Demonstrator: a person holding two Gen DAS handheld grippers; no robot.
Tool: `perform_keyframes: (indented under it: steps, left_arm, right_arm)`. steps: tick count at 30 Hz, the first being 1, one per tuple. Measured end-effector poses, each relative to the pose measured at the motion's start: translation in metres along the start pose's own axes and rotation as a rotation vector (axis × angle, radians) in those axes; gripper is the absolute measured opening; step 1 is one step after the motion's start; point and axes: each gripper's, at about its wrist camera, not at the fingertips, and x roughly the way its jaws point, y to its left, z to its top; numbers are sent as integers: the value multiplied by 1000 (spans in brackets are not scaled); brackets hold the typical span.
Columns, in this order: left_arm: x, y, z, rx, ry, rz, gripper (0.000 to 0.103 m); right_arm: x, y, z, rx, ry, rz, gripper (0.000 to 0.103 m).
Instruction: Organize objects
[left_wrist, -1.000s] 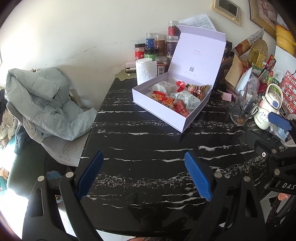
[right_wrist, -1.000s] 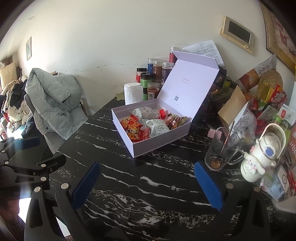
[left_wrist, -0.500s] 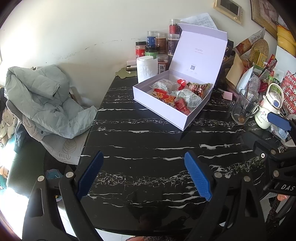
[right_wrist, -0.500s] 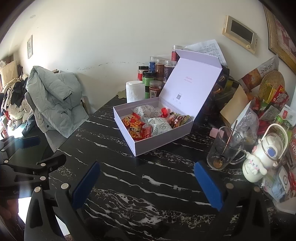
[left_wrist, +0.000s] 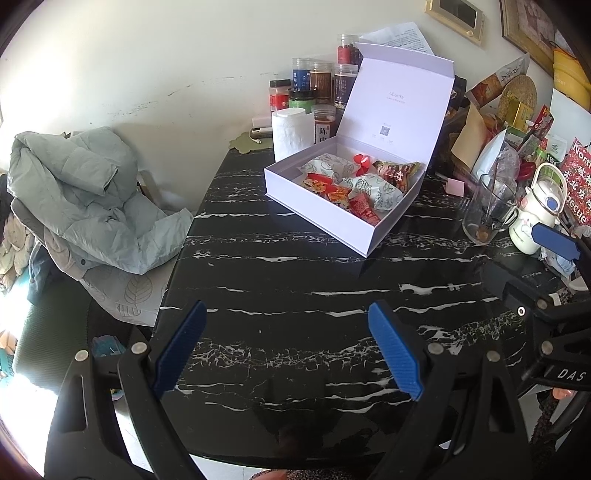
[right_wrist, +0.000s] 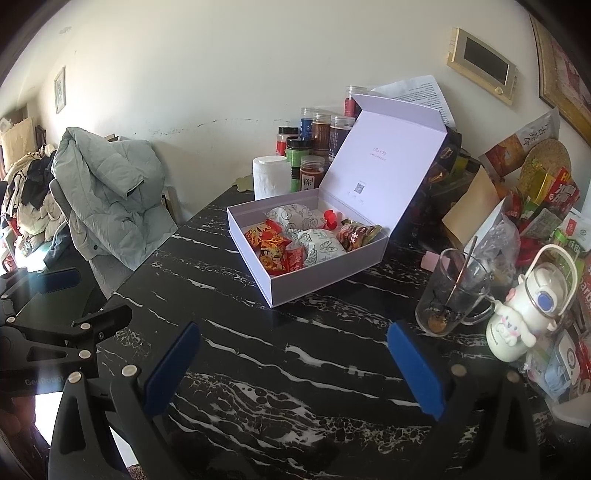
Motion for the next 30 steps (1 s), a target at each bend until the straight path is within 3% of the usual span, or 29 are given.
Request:
perform_keyframes:
  steps: [30]
  left_arm:
    - [4, 2, -4, 6, 15, -5, 89]
  right_arm:
    - [5, 2, -4, -9, 19, -4, 102]
